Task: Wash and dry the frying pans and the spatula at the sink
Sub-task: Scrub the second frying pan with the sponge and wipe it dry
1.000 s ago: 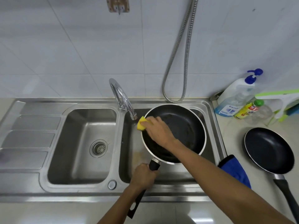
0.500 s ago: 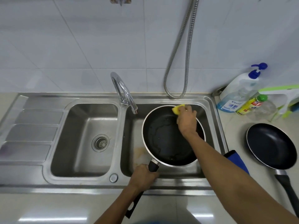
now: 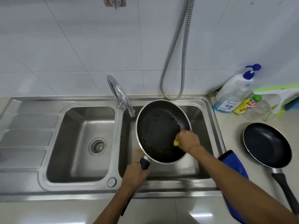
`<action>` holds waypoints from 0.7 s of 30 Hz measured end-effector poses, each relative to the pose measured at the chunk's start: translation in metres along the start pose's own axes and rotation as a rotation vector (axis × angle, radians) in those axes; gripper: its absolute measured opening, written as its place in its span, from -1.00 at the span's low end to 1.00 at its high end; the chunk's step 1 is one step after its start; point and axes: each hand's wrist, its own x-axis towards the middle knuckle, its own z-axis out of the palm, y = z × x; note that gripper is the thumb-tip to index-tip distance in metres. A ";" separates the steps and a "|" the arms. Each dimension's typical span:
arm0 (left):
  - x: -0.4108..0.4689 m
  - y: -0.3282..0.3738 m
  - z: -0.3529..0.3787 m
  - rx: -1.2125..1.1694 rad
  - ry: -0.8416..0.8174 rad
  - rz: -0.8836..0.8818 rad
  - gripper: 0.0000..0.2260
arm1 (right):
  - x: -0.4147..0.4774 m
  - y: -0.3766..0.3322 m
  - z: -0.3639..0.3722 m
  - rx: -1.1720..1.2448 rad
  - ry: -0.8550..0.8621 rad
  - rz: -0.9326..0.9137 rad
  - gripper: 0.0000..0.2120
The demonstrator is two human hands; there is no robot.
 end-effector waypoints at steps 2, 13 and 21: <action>-0.003 0.002 0.003 0.024 0.015 0.013 -0.79 | 0.027 0.007 -0.011 0.076 0.148 0.096 -0.71; 0.003 0.010 0.008 0.075 0.165 -0.032 -0.78 | 0.008 -0.119 -0.022 0.717 0.217 -0.289 -0.74; -0.011 0.007 0.016 0.328 0.213 0.008 -0.66 | 0.017 -0.026 0.037 0.612 -0.092 0.265 -0.72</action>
